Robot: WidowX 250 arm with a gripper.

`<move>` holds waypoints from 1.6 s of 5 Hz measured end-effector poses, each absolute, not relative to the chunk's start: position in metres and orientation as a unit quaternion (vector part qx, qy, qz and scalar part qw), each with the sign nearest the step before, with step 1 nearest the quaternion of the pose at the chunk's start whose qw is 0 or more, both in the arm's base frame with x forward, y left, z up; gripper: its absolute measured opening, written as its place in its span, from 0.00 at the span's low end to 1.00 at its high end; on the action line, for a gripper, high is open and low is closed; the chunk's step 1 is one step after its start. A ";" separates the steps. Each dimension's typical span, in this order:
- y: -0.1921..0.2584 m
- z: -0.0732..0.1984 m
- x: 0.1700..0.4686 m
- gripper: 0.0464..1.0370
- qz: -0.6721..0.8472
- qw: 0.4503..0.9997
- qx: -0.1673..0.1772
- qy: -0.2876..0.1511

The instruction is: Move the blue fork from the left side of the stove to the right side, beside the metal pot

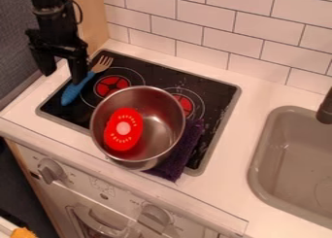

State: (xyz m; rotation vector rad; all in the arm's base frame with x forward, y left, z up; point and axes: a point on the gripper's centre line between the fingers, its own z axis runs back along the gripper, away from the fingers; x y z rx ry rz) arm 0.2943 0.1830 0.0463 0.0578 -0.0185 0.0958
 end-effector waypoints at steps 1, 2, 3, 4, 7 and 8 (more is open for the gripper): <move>0.187 0.027 0.301 0.96 0.053 0.998 0.044 -0.013; 0.185 0.022 0.303 0.91 0.052 0.997 0.051 -0.025; 0.184 0.013 0.305 0.62 0.051 0.997 0.042 -0.028; 0.186 0.014 0.304 0.38 0.049 0.997 0.041 -0.030; 0.175 0.042 0.313 0.38 0.045 0.999 0.001 -0.019; 0.121 0.063 0.336 0.38 0.004 1.000 -0.010 -0.014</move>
